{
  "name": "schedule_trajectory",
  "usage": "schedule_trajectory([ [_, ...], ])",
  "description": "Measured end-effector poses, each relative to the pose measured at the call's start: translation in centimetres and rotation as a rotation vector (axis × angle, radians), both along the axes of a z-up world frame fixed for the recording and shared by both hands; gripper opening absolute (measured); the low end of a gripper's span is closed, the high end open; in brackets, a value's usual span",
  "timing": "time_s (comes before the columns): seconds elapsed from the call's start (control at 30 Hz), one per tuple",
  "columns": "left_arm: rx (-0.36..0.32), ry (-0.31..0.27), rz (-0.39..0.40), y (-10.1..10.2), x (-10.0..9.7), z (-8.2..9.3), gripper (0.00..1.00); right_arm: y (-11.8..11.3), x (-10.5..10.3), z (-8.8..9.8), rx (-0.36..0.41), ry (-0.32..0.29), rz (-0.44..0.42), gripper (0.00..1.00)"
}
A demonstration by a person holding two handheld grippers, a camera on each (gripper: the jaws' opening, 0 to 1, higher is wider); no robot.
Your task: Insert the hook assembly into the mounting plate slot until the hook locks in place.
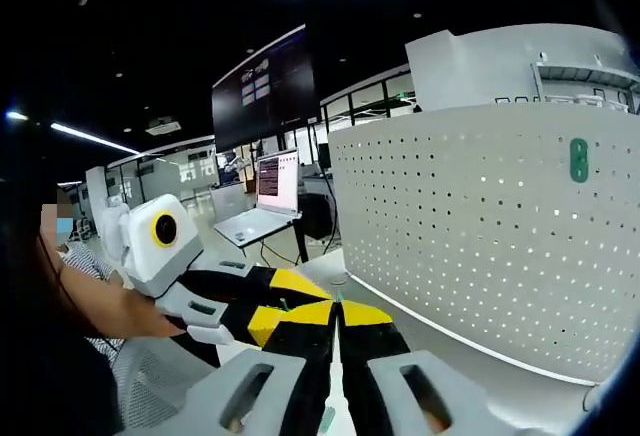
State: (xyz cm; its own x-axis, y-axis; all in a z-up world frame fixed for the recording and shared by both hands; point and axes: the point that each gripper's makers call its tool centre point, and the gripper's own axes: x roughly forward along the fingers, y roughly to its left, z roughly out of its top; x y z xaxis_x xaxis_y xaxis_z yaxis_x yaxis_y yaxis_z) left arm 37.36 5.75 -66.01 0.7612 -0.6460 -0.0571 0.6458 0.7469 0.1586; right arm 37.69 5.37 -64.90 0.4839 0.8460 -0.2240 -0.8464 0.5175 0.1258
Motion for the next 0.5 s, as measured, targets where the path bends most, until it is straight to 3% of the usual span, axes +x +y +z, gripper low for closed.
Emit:
schedule_trajectory([
  [0.5, -0.002, -0.011, -0.008, -0.09, -0.30, 0.26, 0.07, -0.01, -0.48, 0.17, 0.000, 0.006, 0.001, 0.00],
])
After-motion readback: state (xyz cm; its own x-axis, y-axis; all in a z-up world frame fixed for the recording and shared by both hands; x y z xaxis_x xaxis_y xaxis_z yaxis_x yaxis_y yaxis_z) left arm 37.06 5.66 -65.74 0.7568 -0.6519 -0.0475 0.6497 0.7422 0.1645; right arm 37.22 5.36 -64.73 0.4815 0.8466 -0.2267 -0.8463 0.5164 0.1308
